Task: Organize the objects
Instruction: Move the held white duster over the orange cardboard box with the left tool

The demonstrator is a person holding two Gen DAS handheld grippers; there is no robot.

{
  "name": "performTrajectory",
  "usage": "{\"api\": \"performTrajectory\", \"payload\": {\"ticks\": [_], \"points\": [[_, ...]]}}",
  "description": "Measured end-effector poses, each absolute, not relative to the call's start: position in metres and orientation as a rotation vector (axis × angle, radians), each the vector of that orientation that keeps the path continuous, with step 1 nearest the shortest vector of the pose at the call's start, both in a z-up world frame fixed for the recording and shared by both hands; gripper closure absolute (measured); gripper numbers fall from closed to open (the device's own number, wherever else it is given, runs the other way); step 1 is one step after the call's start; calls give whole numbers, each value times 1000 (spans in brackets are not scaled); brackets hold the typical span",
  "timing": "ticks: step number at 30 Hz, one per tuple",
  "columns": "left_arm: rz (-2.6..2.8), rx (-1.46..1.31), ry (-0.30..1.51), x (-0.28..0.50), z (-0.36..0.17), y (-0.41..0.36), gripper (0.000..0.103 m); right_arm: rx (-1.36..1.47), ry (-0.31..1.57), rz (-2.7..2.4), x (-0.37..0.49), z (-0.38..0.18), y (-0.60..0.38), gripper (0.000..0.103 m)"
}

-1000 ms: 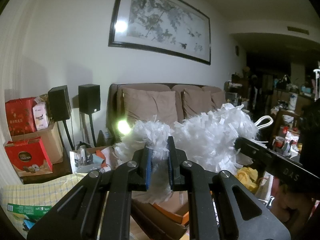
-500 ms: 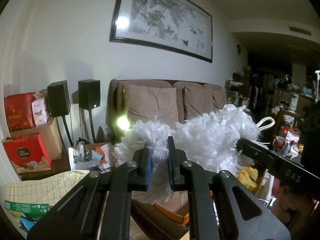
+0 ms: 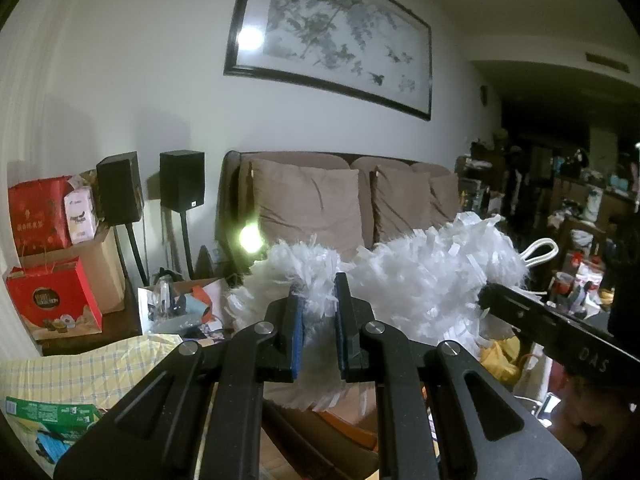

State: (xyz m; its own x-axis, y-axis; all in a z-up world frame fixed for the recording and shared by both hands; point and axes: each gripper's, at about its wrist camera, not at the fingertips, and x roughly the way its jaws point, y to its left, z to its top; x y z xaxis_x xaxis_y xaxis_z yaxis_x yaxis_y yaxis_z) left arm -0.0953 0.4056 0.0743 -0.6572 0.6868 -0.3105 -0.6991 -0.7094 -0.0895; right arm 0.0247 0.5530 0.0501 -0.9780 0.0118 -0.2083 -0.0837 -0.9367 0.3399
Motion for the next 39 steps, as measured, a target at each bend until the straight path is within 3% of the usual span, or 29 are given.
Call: {"api": "performTrajectory", "payload": {"ticks": [39], "points": [[2335,-540,61,-128,31,424,91,-491,662,2983,-23,7,578,84]]}}
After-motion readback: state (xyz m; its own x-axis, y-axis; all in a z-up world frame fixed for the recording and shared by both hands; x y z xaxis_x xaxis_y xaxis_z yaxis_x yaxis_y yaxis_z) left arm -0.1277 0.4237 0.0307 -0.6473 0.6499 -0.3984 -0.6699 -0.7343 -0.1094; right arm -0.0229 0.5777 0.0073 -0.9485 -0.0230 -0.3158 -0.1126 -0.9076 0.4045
